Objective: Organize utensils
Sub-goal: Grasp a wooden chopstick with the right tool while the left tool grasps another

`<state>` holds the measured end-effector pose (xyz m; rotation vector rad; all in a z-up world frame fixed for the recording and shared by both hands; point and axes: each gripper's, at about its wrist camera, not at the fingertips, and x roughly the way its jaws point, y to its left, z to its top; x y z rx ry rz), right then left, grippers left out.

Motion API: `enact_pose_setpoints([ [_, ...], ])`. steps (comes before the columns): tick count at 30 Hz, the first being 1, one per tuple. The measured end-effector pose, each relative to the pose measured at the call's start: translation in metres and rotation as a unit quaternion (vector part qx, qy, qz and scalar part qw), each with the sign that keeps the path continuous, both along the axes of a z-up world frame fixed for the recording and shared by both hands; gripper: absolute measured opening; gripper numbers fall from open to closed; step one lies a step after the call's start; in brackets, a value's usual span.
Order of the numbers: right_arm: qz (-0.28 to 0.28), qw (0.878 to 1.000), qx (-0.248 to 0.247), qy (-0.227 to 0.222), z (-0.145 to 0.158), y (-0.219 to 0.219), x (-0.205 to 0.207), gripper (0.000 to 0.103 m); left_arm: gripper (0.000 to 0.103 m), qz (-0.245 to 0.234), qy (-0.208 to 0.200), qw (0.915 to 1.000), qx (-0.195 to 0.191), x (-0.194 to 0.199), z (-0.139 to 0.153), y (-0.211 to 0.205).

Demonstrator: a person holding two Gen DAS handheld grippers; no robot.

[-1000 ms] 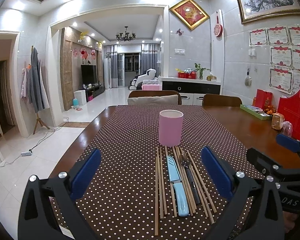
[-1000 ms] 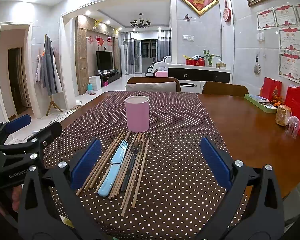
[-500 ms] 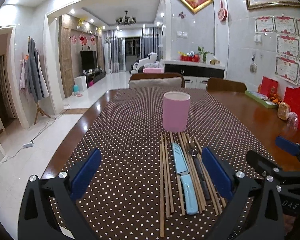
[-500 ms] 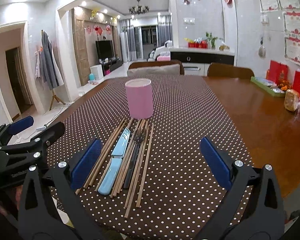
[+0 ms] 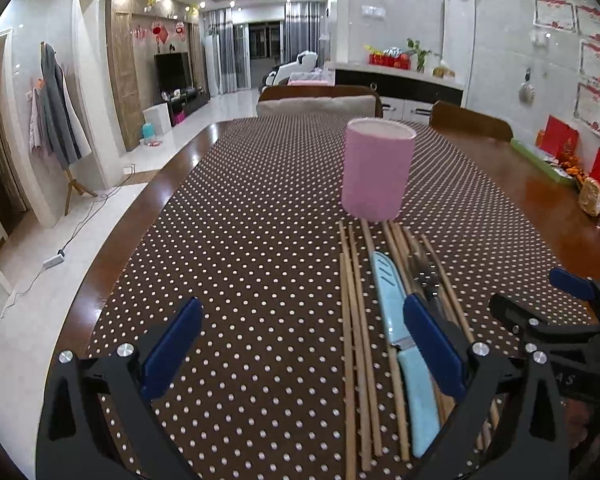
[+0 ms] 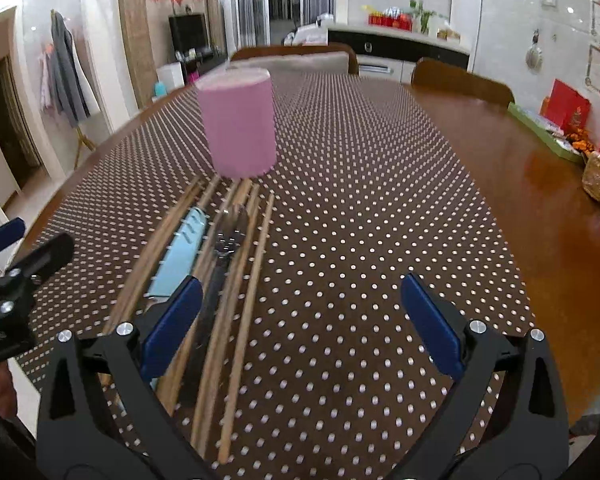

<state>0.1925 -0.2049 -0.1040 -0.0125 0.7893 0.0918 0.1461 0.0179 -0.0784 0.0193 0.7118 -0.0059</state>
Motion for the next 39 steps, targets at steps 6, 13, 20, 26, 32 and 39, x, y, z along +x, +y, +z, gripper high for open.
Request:
enact_pose_setpoints([
  [6, -0.003, 0.999, -0.015, 0.045, -0.018, 0.002, 0.035, 0.095, 0.098, 0.004, 0.042, 0.9991, -0.007, 0.03, -0.017, 0.006],
  [13, -0.002, 0.995, -0.021, 0.095, -0.037, 0.005, 0.067, 0.081, 0.098, 0.015, 0.08, 0.9966, -0.009, 0.058, -0.033, 0.01],
  [20, -0.002, 0.995, -0.018, 0.101, -0.037, 0.006, 0.089, 0.028, 0.098, 0.017, 0.107, 0.9941, -0.005, 0.079, -0.045, 0.008],
  [26, -0.007, 0.993, 0.03, 0.113, -0.031, -0.014, 0.107, 0.008, 0.098, 0.022, 0.132, 0.9911, 0.004, 0.093, -0.058, 0.005],
  [32, -0.011, 0.991, 0.06, 0.117, -0.027, -0.025, 0.108, 0.006, 0.098, 0.028, 0.138, 0.9899, 0.008, 0.1, -0.061, 0.005],
  [39, -0.003, 0.992, 0.07, 0.108, -0.016, -0.026, 0.092, 0.006, 0.099, 0.038, 0.165, 0.9855, 0.008, 0.101, -0.069, 0.006],
])
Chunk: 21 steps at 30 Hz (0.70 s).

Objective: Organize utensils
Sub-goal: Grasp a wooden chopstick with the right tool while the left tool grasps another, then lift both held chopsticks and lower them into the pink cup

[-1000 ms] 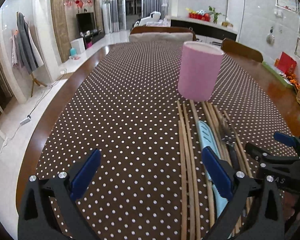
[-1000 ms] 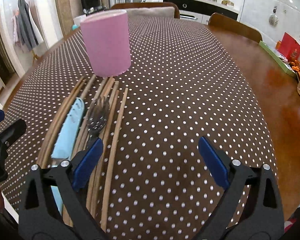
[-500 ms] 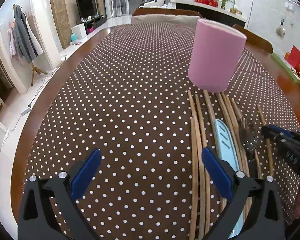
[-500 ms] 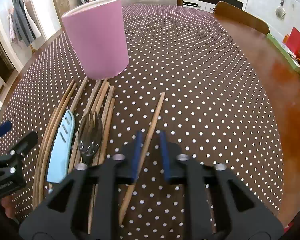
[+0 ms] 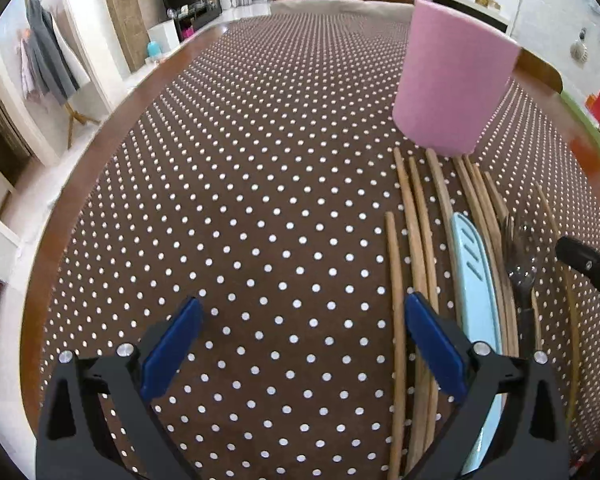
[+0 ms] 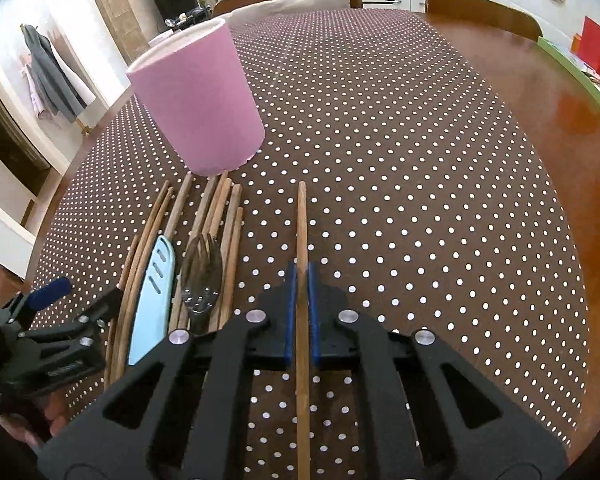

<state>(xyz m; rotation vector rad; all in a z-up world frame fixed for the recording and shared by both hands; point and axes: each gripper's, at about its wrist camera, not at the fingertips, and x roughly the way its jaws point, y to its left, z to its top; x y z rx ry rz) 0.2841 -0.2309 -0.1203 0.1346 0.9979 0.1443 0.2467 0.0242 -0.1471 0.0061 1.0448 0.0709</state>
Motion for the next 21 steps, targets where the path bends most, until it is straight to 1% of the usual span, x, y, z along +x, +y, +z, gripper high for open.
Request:
enact_pose_setpoints([
  [1, -0.001, 1.0, 0.0, 0.0, 0.0, -0.001, -0.002, 0.006, 0.099, 0.0, -0.002, 1.0, 0.001, -0.001, 0.0, 0.0],
  [3, -0.002, 1.0, 0.001, 0.001, -0.001, -0.003, -0.003, 0.006, 0.099, 0.001, 0.002, 0.9999, -0.01, 0.001, 0.0, 0.003],
  [4, -0.005, 1.0, 0.002, 0.002, -0.002, -0.001, -0.006, 0.006, 0.095, -0.002, -0.005, 1.0, -0.008, 0.002, 0.001, 0.003],
  [5, -0.005, 1.0, 0.003, 0.002, -0.002, -0.001, -0.007, 0.006, 0.081, -0.009, -0.013, 0.9998, -0.008, 0.001, 0.002, 0.002],
  [6, -0.005, 1.0, 0.004, 0.0, -0.001, 0.001, -0.008, 0.006, 0.07, -0.011, -0.023, 0.9997, -0.006, 0.0, 0.005, 0.001],
  [7, -0.005, 1.0, 0.005, -0.003, 0.0, 0.001, -0.009, 0.006, 0.038, -0.01, -0.027, 0.9996, -0.005, -0.001, 0.005, 0.002],
  [8, -0.006, 1.0, 0.006, -0.006, 0.003, 0.003, -0.013, 0.006, 0.009, -0.005, -0.028, 0.9996, -0.003, 0.0, 0.008, 0.003],
  [9, -0.007, 1.0, 0.008, -0.011, 0.007, 0.003, -0.015, 0.006, 0.008, 0.001, -0.03, 0.9995, 0.0, 0.002, 0.008, 0.004],
  [11, -0.007, 1.0, 0.009, -0.022, 0.015, 0.002, -0.019, 0.006, 0.006, -0.004, -0.03, 0.9995, 0.0, 0.005, 0.01, 0.005],
  [14, -0.008, 0.999, 0.008, -0.038, 0.026, 0.003, -0.025, 0.006, 0.005, 0.002, -0.019, 0.9996, -0.023, 0.009, 0.011, 0.011],
  [16, -0.007, 0.999, 0.01, -0.053, 0.036, 0.001, -0.03, 0.006, 0.005, -0.002, -0.019, 0.9992, -0.036, 0.017, 0.019, 0.018],
  [21, -0.01, 0.996, 0.009, -0.084, 0.058, -0.001, -0.035, 0.006, 0.005, -0.007, -0.052, 0.9977, -0.042, 0.018, 0.043, 0.019],
])
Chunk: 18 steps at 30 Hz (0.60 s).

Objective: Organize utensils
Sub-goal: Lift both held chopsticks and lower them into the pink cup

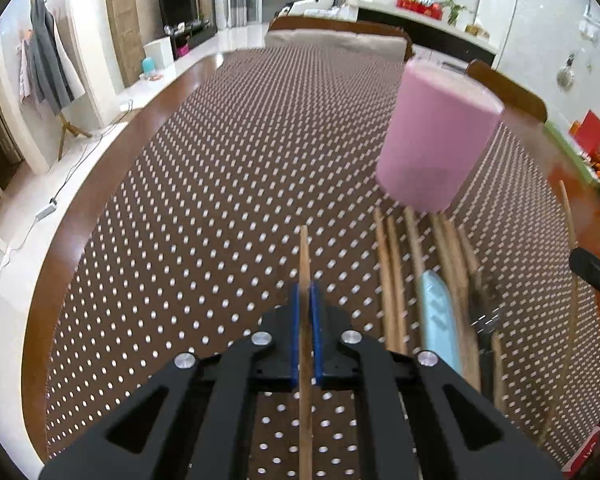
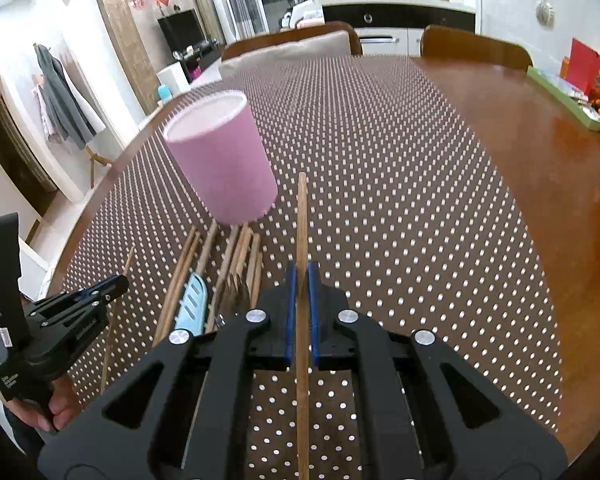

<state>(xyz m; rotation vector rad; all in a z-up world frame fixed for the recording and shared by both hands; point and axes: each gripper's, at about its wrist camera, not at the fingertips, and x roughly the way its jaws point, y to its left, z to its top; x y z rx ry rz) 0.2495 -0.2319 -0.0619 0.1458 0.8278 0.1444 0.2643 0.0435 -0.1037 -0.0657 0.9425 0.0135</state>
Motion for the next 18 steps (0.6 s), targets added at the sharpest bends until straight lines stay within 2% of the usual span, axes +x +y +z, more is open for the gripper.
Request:
enact_pose_setpoints([
  [9, -0.001, 0.997, -0.008, -0.074, 0.049, 0.008, -0.005, 0.006, 0.005, -0.014, -0.101, 0.9946, -0.024, -0.004, 0.059, -0.006],
  [18, -0.007, 0.989, 0.008, -0.144, 0.092, 0.013, 0.007, 0.006, 0.006, -0.023, -0.206, 0.9766, -0.056, 0.005, 0.117, -0.016],
])
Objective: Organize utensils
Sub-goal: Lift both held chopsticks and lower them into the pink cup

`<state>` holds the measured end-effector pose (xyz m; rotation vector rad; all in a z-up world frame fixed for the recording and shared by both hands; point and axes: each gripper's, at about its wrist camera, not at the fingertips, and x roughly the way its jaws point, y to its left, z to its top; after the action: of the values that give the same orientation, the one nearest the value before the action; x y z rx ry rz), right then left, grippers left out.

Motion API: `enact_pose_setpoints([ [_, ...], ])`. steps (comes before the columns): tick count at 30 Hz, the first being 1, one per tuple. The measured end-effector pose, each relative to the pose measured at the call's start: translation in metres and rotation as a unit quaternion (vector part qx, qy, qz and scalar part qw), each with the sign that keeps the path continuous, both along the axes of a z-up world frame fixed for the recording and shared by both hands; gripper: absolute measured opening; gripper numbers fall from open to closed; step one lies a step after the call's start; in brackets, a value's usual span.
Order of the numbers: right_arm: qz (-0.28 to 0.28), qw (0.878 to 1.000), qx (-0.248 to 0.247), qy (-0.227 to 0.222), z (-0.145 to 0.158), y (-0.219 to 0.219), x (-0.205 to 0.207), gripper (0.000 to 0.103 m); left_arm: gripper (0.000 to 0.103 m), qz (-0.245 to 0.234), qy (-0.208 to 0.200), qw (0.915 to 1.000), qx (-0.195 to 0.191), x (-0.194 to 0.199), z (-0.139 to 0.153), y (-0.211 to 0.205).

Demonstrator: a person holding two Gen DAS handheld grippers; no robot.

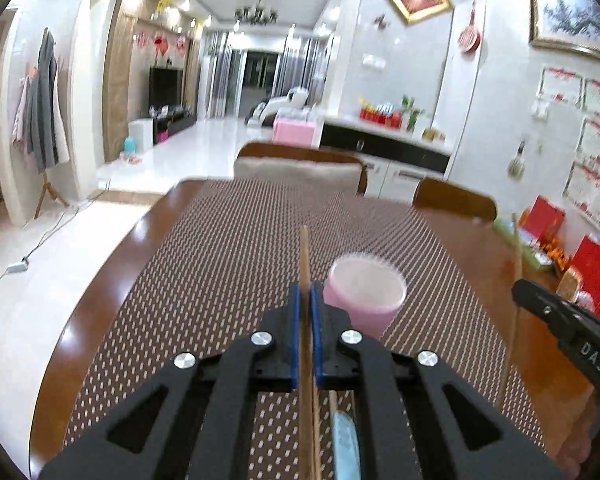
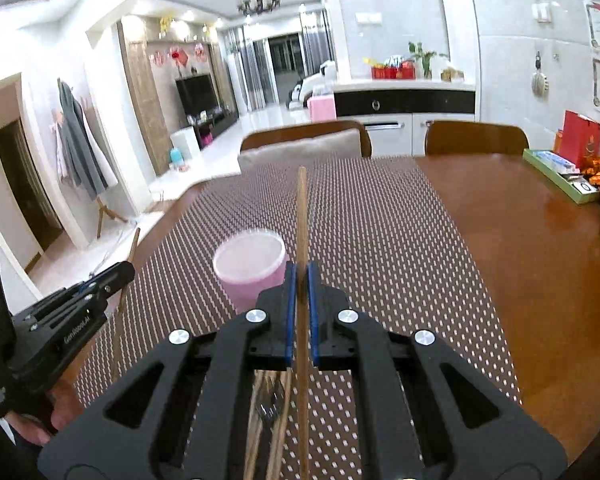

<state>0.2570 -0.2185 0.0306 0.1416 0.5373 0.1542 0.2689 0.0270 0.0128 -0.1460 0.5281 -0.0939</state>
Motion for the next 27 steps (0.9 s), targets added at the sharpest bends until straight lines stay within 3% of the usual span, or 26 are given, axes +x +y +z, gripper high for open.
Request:
enact_pose_setpoints([
  [12, -0.005, 0.997, 0.038, -0.071, 0.031, 0.005, 0.044, 0.006, 0.006, -0.007, -0.116, 0.9928, -0.029, 0.018, 0.05, -0.025],
  [19, -0.001, 0.994, 0.06, -0.097, 0.04, 0.005, 0.071, 0.006, 0.006, -0.016, -0.191, 0.9806, -0.04, 0.045, 0.067, -0.035],
  [27, 0.015, 0.989, 0.072, -0.127, 0.047, 0.005, 0.096, 0.006, 0.006, -0.013, -0.242, 0.9692, -0.044, 0.072, 0.067, -0.045],
])
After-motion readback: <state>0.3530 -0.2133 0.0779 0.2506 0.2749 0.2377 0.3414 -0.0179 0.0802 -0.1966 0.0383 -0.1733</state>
